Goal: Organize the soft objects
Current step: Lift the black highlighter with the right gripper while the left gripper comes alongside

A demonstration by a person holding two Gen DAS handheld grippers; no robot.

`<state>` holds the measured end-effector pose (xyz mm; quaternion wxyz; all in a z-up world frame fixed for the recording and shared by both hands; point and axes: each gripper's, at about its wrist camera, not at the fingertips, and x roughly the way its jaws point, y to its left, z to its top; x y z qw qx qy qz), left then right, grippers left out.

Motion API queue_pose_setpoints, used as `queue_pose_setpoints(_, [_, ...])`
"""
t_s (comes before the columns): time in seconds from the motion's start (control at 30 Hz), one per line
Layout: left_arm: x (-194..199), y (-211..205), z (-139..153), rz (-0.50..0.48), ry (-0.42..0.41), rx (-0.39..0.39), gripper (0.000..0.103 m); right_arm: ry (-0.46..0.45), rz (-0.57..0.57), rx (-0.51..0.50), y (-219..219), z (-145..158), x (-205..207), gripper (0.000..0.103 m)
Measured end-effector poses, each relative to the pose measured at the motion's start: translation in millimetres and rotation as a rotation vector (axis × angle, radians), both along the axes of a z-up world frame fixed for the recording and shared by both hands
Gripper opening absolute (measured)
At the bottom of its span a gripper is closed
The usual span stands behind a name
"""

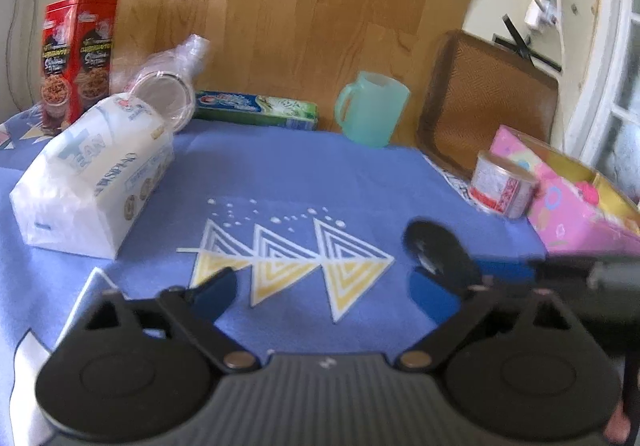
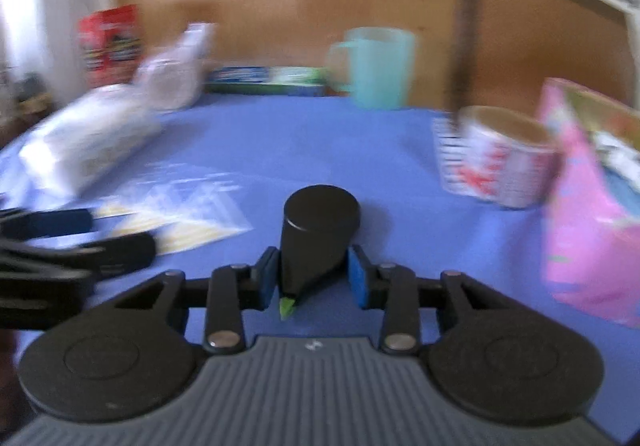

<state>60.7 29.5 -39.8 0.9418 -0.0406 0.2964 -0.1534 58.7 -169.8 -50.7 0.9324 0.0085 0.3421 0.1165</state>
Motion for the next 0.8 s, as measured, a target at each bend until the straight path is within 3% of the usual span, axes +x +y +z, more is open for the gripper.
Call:
queue_pose_setpoints(0.13, [11,15,-2,-0.007,0.068,-0.108,0.094,-0.014,0.055,-0.008,5,0,-19,0.040])
queue_pose_setpoints(0.3, [11,9,1,-0.051,0.092,-0.108,0.092,-0.022,0.054,0.027,-6,2,-35,0.040])
queue_pose_setpoints(0.43, [10,-10,14,-0.125,0.141,-0.131,0.090,-0.030,0.070,0.044,-7,0,-41,0.040])
queue_pose_setpoints(0.5, [12,-28,18,-0.153,0.173,-0.107,0.089,-0.038,0.076,0.041,-7,-1,-42,0.040])
queue_pose_setpoints(0.63, [21,-63,9,-0.203,0.261,-0.023,0.080,-0.059,0.089,0.025,-4,-4,-45,0.040])
queue_pose_setpoints(0.67, [19,-70,9,-0.210,0.243,0.000,0.071,-0.064,0.094,0.026,-5,-4,-45,0.040])
queue_pose_setpoints(0.7, [18,-76,9,-0.216,0.240,0.020,0.070,-0.065,0.097,0.043,-7,-4,-45,0.040])
queue_pose_setpoints(0.73, [16,-82,11,-0.224,0.238,0.024,0.056,-0.061,0.099,0.070,-10,-4,-46,0.040])
queue_pose_setpoints(0.8, [15,-92,17,-0.247,0.249,0.016,0.052,-0.058,0.075,0.103,-17,-3,-47,0.040])
